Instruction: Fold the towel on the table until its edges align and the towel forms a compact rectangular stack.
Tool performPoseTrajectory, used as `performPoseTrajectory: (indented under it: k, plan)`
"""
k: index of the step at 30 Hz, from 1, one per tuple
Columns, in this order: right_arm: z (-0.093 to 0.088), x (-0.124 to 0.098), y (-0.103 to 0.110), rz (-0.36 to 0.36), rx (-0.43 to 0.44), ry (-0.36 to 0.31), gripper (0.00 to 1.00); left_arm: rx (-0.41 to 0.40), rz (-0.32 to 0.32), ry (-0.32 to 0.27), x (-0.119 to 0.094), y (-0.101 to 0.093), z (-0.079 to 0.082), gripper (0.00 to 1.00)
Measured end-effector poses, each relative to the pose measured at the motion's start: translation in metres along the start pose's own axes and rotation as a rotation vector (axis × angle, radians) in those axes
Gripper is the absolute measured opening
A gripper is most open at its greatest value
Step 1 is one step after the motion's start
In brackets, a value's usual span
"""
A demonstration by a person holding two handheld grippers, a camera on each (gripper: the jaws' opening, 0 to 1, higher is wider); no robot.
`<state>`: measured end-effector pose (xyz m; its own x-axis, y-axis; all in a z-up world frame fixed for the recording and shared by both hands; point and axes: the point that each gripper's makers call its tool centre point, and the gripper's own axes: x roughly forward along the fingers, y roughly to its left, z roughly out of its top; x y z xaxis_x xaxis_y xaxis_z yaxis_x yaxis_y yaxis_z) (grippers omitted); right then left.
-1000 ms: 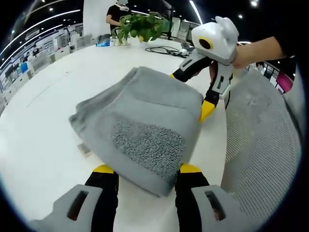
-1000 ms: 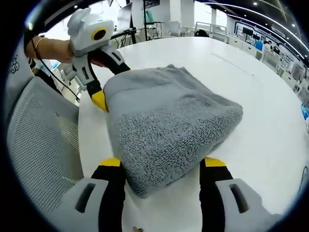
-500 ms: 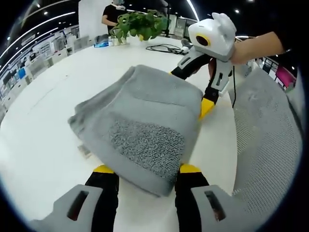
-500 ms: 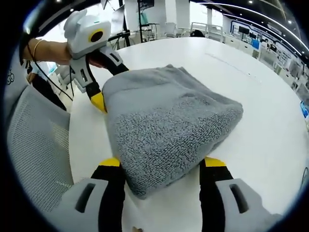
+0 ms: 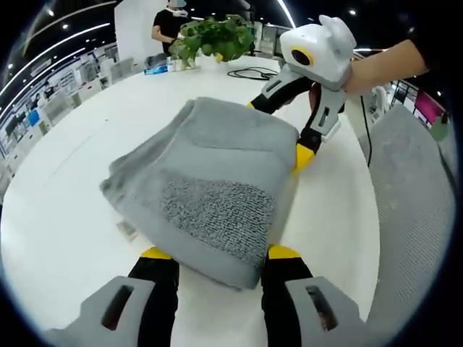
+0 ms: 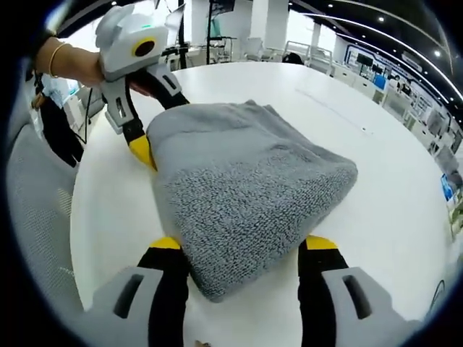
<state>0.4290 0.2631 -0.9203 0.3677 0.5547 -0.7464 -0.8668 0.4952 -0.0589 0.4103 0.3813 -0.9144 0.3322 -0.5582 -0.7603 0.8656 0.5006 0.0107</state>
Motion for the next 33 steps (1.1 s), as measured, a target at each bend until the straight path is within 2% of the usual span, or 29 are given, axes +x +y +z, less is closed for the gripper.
performPoseTrajectory:
  k: [4, 7, 14, 26, 33]
  plan:
    - [0.004, 0.005, -0.012, -0.008, 0.0, -0.005, 0.6, 0.005, 0.01, -0.012, 0.005, 0.013, 0.005, 0.45]
    - [0.008, 0.009, -0.021, -0.019, -0.006, -0.008, 0.59, 0.055, 0.009, -0.005, 0.009, 0.021, 0.008, 0.45]
    - [0.014, 0.019, -0.043, -0.035, 0.024, -0.02, 0.59, 0.056, -0.001, -0.002, 0.017, 0.042, 0.019, 0.44]
    - [0.017, 0.017, -0.042, -0.039, 0.061, -0.03, 0.59, 0.049, 0.004, -0.006, 0.018, 0.044, 0.02, 0.45]
    - [0.019, 0.007, -0.038, -0.046, 0.097, -0.041, 0.58, 0.014, 0.054, -0.022, 0.011, 0.043, 0.019, 0.48]
